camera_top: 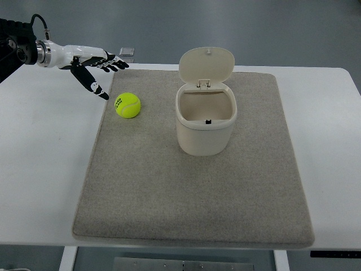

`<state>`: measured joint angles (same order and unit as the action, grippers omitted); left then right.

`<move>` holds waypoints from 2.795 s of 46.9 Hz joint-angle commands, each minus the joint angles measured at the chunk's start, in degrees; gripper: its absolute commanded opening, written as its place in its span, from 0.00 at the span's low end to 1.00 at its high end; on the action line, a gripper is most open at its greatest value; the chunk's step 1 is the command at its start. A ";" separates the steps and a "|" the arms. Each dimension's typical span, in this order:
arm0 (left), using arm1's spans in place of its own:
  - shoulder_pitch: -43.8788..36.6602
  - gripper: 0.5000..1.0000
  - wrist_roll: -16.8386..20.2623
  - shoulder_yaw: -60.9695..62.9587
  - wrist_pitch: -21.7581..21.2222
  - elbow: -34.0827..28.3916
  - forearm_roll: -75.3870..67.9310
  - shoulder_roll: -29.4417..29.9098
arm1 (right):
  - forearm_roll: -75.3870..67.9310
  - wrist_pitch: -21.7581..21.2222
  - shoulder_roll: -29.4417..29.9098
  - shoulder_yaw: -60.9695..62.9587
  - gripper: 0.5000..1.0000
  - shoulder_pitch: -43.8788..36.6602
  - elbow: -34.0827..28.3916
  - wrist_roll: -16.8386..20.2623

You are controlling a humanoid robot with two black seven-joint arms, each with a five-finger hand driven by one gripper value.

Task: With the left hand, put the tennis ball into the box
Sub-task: 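Swing the left hand down toward the yellow tennis ball, then lower the left hand's fingers beside the tennis ball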

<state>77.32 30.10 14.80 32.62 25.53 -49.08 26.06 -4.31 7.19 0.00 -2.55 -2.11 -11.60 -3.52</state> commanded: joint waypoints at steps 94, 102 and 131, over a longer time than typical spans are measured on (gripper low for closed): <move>-5.43 0.94 0.05 0.32 -9.85 0.48 -5.94 -4.53 | 0.00 0.02 0.00 0.00 0.80 0.00 0.00 0.00; -5.86 0.94 -0.04 0.32 -11.78 0.48 -6.03 -5.58 | 0.00 -0.07 0.00 0.00 0.80 0.00 0.00 0.00; -6.13 0.92 -0.30 1.02 -14.69 0.39 -6.82 -5.76 | 0.00 -0.07 0.00 0.00 0.80 0.00 0.00 0.00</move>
<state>71.21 29.77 15.84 18.01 25.89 -55.78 20.38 -4.31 7.21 0.00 -2.55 -2.11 -11.60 -3.51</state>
